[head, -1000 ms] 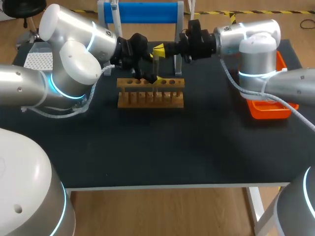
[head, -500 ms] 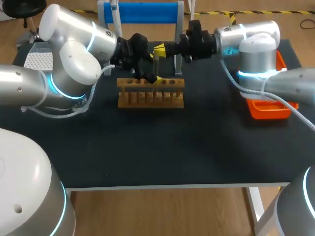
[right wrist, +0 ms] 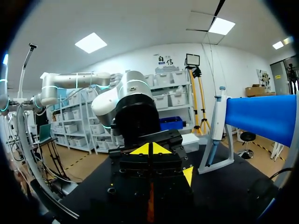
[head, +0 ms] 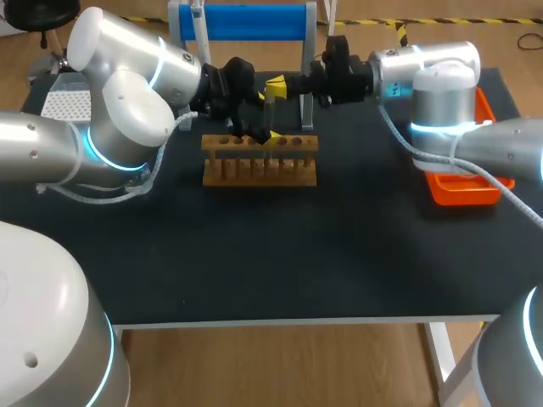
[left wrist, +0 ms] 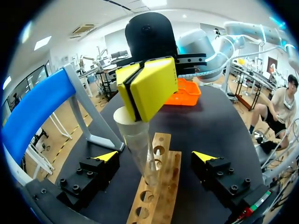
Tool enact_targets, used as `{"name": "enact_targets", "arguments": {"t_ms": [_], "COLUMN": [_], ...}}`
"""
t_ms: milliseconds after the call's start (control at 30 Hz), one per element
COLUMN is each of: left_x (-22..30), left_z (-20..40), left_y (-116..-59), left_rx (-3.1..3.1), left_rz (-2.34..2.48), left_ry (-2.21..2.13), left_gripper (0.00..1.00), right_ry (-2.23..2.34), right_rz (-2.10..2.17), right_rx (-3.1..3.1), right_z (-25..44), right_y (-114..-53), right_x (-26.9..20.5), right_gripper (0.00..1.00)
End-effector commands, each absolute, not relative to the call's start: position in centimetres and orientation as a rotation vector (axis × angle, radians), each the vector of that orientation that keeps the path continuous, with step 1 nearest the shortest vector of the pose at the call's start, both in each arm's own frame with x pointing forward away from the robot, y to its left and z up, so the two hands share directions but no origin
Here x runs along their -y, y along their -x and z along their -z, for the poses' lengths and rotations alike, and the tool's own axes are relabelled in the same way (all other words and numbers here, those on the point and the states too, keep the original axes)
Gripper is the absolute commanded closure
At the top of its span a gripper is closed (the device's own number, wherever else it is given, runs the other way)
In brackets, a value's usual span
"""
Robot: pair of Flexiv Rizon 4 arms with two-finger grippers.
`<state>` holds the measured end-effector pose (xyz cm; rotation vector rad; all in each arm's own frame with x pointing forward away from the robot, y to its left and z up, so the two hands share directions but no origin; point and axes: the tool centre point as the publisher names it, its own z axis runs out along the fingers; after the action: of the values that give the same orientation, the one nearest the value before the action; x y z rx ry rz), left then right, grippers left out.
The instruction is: Invert the test tube, pick up the pipette, mount the tip to pipette, aspirate from beaker and dispense into the tube, eject the tip, return the pipette, and cap with the stopper.
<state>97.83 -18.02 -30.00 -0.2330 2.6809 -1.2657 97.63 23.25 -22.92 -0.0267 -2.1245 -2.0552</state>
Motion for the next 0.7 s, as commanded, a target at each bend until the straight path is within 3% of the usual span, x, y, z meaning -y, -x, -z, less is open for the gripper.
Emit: {"name": "enact_targets", "arguments": {"t_ms": [33, 300, 433, 467, 533, 567, 700], "left_x": [18.0, 18.0, 18.0, 18.0, 18.0, 18.0, 18.0], "left_z": [29.9, 29.9, 29.9, 29.9, 29.9, 29.9, 29.9], "left_y": [-97.9, -97.9, -97.9, -97.9, -97.9, -97.9, -97.9], "left_rx": [-2.685, -2.685, -2.685, -2.685, -2.685, -2.685, -2.685], "left_rz": [1.262, 1.262, 1.262, 1.262, 1.262, 1.262, 1.262], "left_ry": [0.233, 0.233, 0.233, 0.233, 0.233, 0.233, 0.233], "left_gripper": [0.0, 0.0, 0.0, 0.0, 0.0, 0.0, 0.0], "right_ry": [0.014, -0.034, -0.07, -0.078, -0.096, -0.106, -0.137], "right_rz": [2.056, 2.082, 2.105, 2.11, 2.119, 2.123, 2.119], "right_rx": [2.124, 2.142, 2.133, 2.134, 2.135, 2.14, 2.199], "right_z": [25.1, 22.9, 21.6, 21.2, 20.5, 20.2, 19.1], "right_y": [-97.7, -97.5, -97.5, -97.5, -97.3, -97.2, -97.0], "right_x": [-23.1, -23.0, -23.0, -23.0, -22.9, -22.9, -22.0], "right_gripper": [1.0, 1.0, 0.93, 0.83, 0.23, 0.0, 0.0]}}
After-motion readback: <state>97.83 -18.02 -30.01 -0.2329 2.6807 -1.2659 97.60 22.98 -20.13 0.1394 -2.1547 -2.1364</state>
